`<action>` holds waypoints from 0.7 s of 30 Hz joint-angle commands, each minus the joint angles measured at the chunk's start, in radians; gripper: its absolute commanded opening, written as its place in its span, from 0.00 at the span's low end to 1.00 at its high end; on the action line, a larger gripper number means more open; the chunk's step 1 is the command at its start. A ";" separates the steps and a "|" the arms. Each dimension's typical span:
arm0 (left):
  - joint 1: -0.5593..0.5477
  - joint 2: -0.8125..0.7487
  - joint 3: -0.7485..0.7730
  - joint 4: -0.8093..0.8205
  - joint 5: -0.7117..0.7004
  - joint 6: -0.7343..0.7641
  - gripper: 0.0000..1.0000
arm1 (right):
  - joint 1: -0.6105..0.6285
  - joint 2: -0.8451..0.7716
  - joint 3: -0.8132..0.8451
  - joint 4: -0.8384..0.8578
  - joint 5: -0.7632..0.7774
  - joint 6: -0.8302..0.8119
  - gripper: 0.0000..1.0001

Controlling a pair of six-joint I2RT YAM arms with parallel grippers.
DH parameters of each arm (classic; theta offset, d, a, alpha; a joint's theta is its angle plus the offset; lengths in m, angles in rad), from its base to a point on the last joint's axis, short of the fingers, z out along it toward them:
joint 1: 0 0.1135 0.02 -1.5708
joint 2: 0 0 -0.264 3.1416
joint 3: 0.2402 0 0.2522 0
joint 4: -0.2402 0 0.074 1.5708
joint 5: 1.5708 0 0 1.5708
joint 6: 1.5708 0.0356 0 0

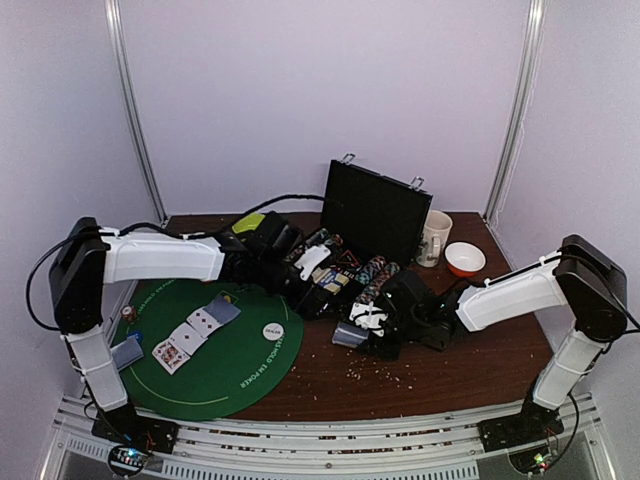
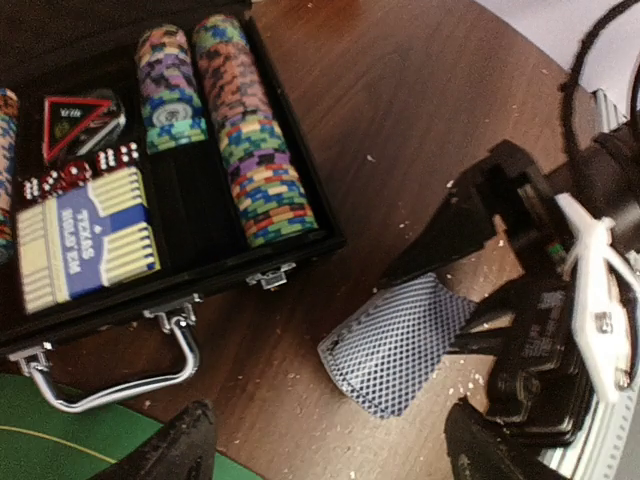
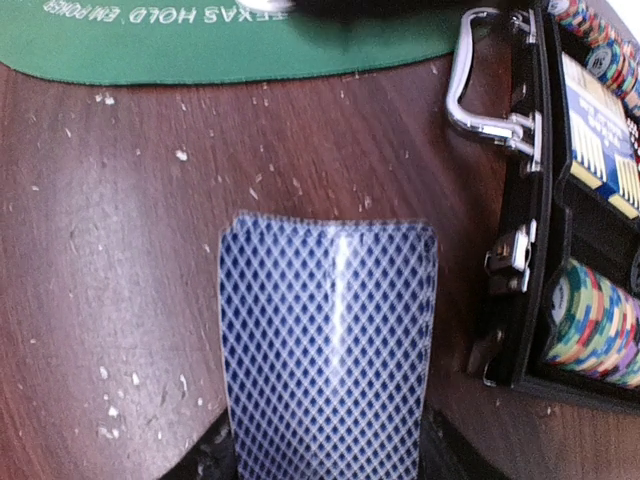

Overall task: Distribute texas hold em gaming equipment
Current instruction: Pick up the poker card from the face-down deck piles.

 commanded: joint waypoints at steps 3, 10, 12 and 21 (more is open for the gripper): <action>-0.006 0.142 0.010 0.220 0.151 -0.213 0.79 | -0.003 -0.011 0.016 0.004 0.006 0.003 0.53; -0.006 0.204 -0.004 0.322 0.172 -0.292 0.55 | -0.002 -0.020 0.011 0.009 0.009 0.006 0.52; -0.006 0.208 -0.045 0.390 0.192 -0.328 0.55 | -0.003 -0.020 0.007 0.016 0.007 0.005 0.53; -0.023 0.272 -0.009 0.312 0.215 -0.290 0.57 | -0.003 -0.015 0.009 0.021 0.006 0.007 0.53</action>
